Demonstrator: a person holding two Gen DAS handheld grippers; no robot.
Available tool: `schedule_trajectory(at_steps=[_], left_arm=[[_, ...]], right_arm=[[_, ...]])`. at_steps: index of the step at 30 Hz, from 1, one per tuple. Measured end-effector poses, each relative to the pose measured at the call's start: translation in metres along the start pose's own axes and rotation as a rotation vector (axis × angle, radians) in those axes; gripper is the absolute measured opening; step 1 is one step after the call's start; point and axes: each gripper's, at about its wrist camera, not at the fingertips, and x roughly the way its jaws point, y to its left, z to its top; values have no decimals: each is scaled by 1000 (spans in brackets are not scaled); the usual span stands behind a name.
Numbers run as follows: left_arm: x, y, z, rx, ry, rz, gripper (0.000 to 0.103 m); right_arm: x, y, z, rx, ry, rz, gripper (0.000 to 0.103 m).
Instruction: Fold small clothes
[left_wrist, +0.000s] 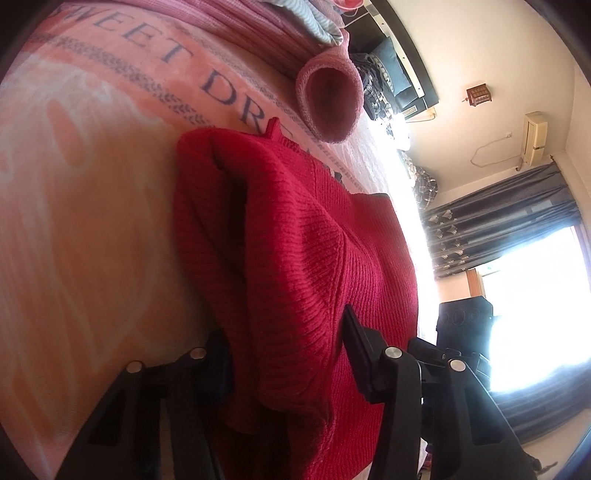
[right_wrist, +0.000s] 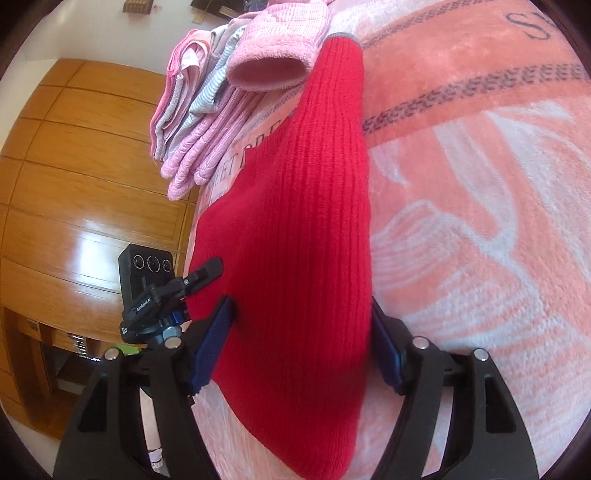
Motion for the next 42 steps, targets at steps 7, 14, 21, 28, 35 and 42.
schedule_trajectory(at_steps=[7,14,21,28,35,42], left_arm=[[-2,-2,-3,-16,-14,-72,39],[1,-21,-18,-9,0,-139,35],[20,-66,-77,-28,98,-240,35],[47,-94,-147,65,229,-159,35],[57,-91,-159,184,195,-133,38],[53,-97,-138,123,251,-100,45]], right_arm=[[-5,18,-5,-79,-9,-24,40],[-37,34,-10,-98,-4,1,33],[-114,40,-57,-134,47,-72,33],[-154,-13,-132,-59,88,-146,34],[-142,-58,-160,-47,81,-132,43],[-169,-43,-150,-112,28,-185,58]])
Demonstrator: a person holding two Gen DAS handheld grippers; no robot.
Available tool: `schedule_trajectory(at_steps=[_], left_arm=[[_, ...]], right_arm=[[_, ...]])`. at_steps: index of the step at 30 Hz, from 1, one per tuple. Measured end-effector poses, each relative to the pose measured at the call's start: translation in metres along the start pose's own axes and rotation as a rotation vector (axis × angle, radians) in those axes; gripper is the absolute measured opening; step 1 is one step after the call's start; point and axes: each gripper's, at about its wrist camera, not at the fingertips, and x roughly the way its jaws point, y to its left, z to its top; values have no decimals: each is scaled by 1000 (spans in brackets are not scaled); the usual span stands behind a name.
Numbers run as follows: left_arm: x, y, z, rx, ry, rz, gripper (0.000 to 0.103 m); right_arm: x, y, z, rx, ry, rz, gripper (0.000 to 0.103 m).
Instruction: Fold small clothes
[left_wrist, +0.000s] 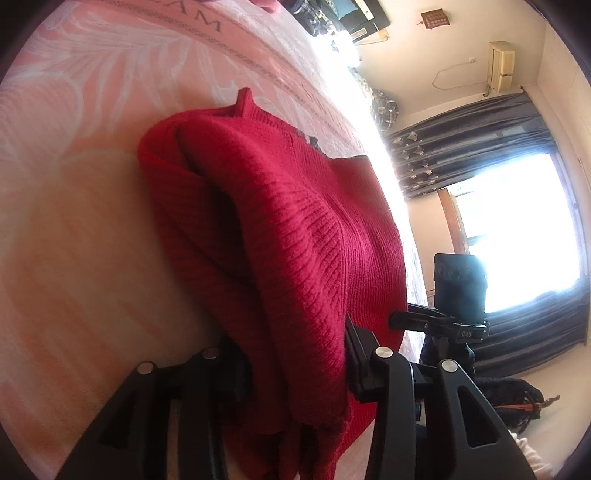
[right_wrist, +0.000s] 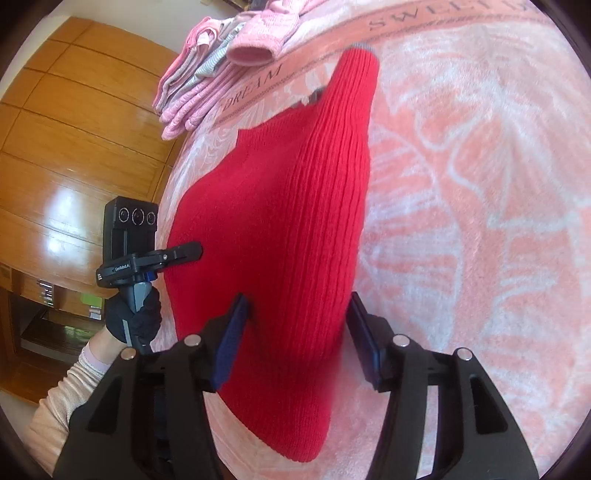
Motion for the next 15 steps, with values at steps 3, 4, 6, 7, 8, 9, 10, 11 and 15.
schedule_trajectory(at_steps=[3,4,6,7,8,9,10,11,15], left_arm=[[-17,4,5,-40,-14,2,46],[-28,8,0,-54,-30,0,46],[-47,14,2,-75,-83,-11,46],[-55,14,5,-77,-111,-14,46],[-60,15,8,-71,-129,-4,46],[-63,14,13,-66,-143,13,46],[-63,14,19,-62,-152,18,45],[-62,12,25,-56,-153,17,45],[-48,7,44,-44,-149,27,45]], right_arm=[[-24,-7,6,6,-69,-26,60],[-28,-8,8,6,-88,-37,60],[-36,-11,10,10,-112,-43,61],[-38,-12,10,14,-117,-40,61],[-40,-14,11,15,-120,-41,61],[-40,-15,12,15,-120,-44,61],[-38,-14,13,12,-118,-45,61],[-37,-14,13,10,-114,-44,61],[-26,-8,14,5,-98,-42,61]])
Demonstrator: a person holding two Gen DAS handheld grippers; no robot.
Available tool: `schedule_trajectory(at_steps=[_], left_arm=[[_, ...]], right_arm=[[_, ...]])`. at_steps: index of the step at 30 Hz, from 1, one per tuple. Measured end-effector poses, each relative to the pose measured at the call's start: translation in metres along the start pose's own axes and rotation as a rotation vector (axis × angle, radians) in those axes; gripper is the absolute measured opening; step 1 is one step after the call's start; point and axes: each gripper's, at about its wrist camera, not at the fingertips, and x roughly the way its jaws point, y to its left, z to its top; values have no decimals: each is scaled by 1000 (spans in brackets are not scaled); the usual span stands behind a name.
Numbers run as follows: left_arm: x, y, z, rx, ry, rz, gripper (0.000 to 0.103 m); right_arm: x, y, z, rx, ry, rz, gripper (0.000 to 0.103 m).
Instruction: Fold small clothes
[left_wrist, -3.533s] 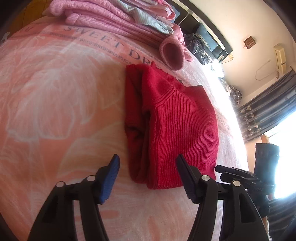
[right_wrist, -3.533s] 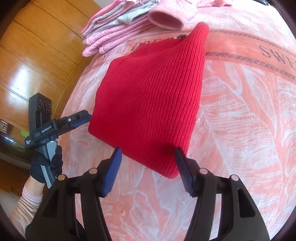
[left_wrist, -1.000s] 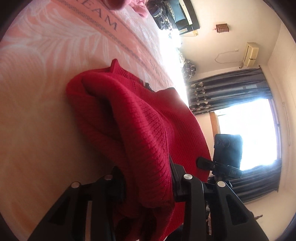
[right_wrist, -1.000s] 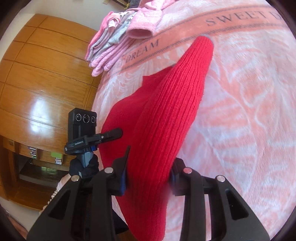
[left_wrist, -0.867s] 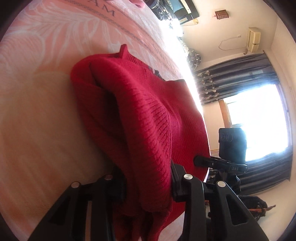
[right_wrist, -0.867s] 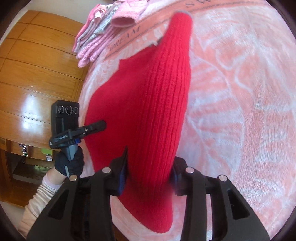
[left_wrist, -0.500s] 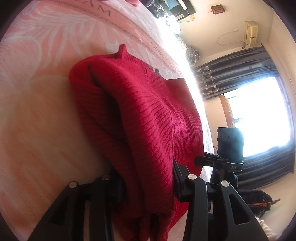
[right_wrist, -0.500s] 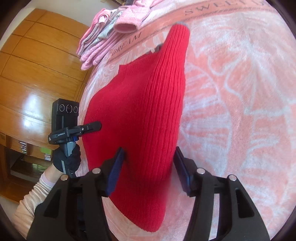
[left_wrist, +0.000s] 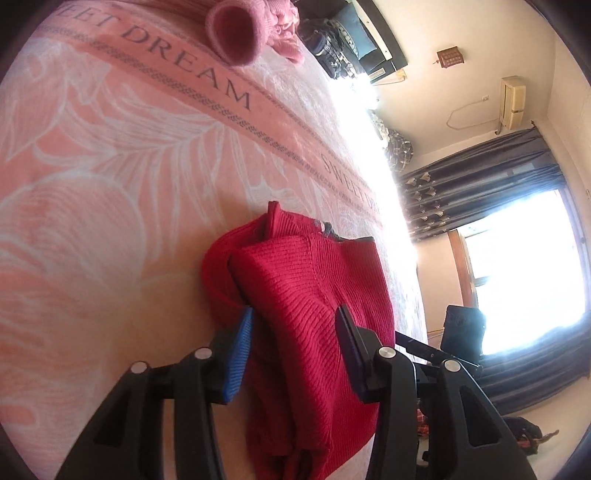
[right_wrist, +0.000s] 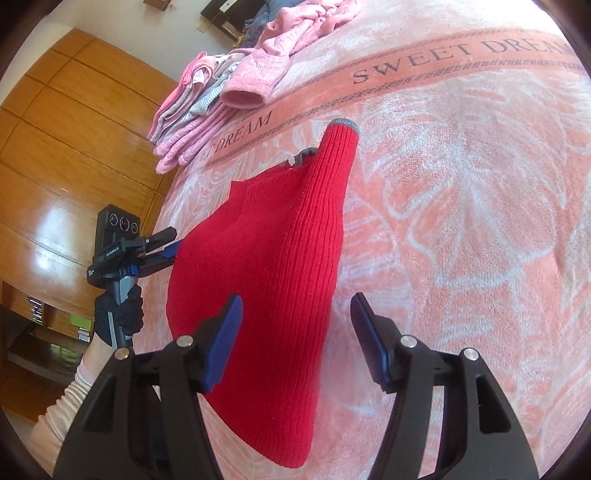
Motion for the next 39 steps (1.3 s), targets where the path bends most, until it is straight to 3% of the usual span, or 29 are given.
schedule_trajectory(at_steps=[4,7,8,11,15,18,23,25,29,34,37,39], left_arm=[[18,-14,8,16,6,4,43],[25,-8,7,-8,18,11,23],[27,-6,7,-18,14,7,12],[20,-9,2,0,-43,18,7],[-9,-24,-7,87,-177,30,6],[-26,-27,-11,133,-228,72,6],[14,4,-5,129,-131,167,6],[25,16,-8,83,-119,141,6],[6,13,-6,53,-121,112,10],[-36,-8,-20,38,-214,104,14],[-40,-38,-42,91,-200,89,16],[-33,-56,-60,124,-167,71,25]], right_arm=[[6,0,0,7,9,-2,61],[8,0,1,17,7,3,61],[7,0,1,18,7,5,62],[6,-1,0,24,4,7,63],[4,-4,0,41,0,10,64],[2,-5,0,47,-4,22,64],[8,0,0,45,10,18,64],[11,3,-1,36,17,16,64],[13,6,-2,27,23,-6,64],[-3,28,-1,-46,-17,-17,64],[-7,48,-3,-94,-21,18,65],[-5,62,-8,-131,-4,36,66]])
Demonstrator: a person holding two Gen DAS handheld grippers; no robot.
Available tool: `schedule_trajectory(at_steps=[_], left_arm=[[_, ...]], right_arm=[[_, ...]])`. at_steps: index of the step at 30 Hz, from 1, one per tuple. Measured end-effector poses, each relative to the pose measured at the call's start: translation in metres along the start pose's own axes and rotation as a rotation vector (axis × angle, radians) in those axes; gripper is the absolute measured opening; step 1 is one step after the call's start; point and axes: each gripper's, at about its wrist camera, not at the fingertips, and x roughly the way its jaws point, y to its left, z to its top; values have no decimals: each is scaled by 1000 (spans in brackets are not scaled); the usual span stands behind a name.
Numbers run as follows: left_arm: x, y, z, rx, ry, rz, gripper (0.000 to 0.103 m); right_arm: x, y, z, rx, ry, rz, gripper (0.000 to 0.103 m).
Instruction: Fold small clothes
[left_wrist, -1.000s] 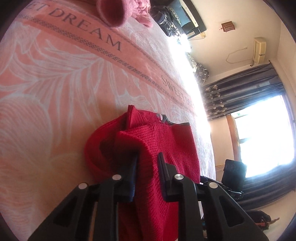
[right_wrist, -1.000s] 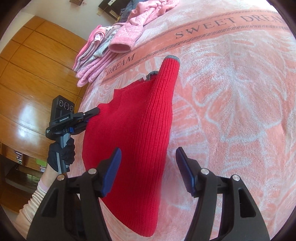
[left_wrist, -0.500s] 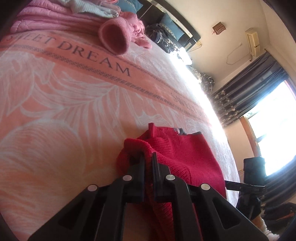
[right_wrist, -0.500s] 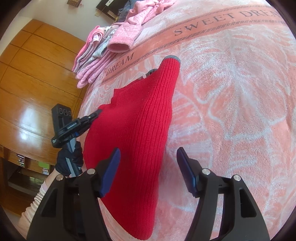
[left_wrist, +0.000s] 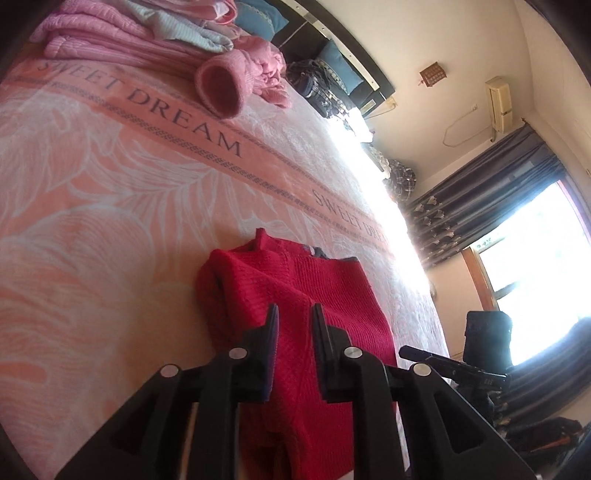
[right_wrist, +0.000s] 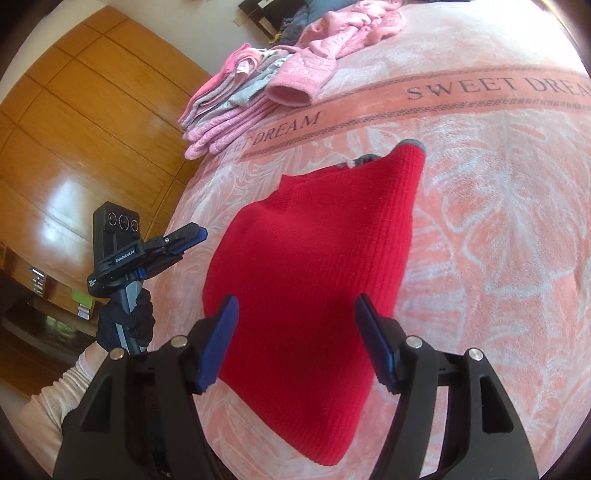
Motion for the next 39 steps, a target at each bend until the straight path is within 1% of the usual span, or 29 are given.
schedule_trajectory(at_steps=[2,4,6,8,11,14,16,18,19,20,21,22,23,24,26,28,29,30,31,32,33,36,39], left_arm=[[10,-16,-19,32,55,-10,26],[19,-27,-38,79,96,-1,26],[30,-30,-51,125,142,30,26],[40,-24,-59,140,172,63,26],[46,-13,-61,128,185,65,17],[46,-12,-63,115,189,52,17],[45,-11,-63,93,196,29,22],[40,-15,-63,71,198,19,37],[36,-20,-63,73,196,33,40],[32,-26,-65,84,188,52,46],[27,-33,-66,98,176,72,53],[21,-41,-66,108,161,91,56],[16,-47,-65,111,147,110,62],[8,-53,-64,112,130,130,64],[-6,-67,-64,113,107,159,66],[-23,-83,-66,115,78,197,67],[-31,-90,-67,112,62,212,69],[-39,-99,-69,109,45,238,70],[-47,-106,-71,107,35,276,72],[-55,-112,-74,115,29,317,77],[-62,-119,-76,134,27,357,78],[-84,-136,-87,156,24,486,78],[-103,-145,-100,111,-4,535,81]], right_arm=[[6,12,-5,-27,22,0,66],[13,18,-10,-43,45,-2,66],[20,18,-15,-43,62,-17,66],[28,15,-18,-45,75,-32,66],[35,10,-19,-34,80,-32,65],[39,9,-21,-45,77,-46,66],[38,11,-22,-54,77,-53,66],[30,15,-21,-43,77,-51,66],[23,19,-20,-36,72,-47,66],[16,23,-19,-37,63,-52,68],[7,28,-18,-48,52,-73,71],[-1,34,-17,-60,41,-103,76],[-10,40,-17,-70,30,-132,79],[-19,46,-17,-72,17,-155,80],[-37,55,-19,-57,-12,-195,86],[-55,66,-24,-48,-41,-232,87],[-63,72,-28,-48,-54,-255,91],[-71,78,-32,-53,-65,-277,91],[-79,86,-37,-63,-69,-292,91],[-86,92,-41,-73,-69,-305,92],[-92,99,-46,-87,-67,-325,92],[-107,121,-61,-129,-72,-389,92],[-120,138,-80,-115,-80,-404,92]])
